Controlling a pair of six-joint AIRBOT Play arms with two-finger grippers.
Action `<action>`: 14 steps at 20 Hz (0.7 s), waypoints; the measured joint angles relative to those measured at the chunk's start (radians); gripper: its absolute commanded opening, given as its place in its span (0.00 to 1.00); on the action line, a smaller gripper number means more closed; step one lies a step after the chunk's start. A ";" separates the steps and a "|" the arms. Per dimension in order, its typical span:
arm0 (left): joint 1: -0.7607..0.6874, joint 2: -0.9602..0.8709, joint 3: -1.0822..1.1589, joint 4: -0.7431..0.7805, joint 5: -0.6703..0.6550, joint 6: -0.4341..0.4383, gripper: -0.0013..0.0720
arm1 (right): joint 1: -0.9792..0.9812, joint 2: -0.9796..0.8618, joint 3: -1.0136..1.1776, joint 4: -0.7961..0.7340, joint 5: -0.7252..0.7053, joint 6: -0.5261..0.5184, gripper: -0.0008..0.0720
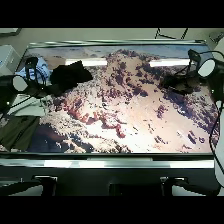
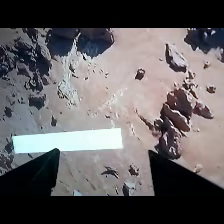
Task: Fold the clothes and pants, and hang the long-sleeved shirts on hangers.
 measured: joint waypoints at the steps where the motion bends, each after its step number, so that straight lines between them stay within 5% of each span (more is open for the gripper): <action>1: -0.002 -0.015 0.001 -0.008 0.073 -0.007 0.97 | 0.000 -0.001 0.000 -0.008 -0.031 -0.005 0.89; 5: 0.053 -0.188 0.116 -0.031 0.289 -0.155 0.98 | 0.000 -0.009 0.000 -0.037 -0.121 -0.024 0.89; 10: 0.179 -0.513 0.409 -0.209 0.120 -0.288 0.98 | 0.000 -0.030 0.000 -0.049 -0.134 -0.034 0.89; 13: 0.197 -0.635 0.485 -0.366 0.104 -0.290 0.97 | 0.000 -0.045 0.000 -0.053 -0.113 -0.035 0.89; 14: 0.196 -0.660 0.497 -0.401 0.116 -0.290 0.78 | 0.000 -0.047 0.000 -0.053 -0.105 -0.038 0.89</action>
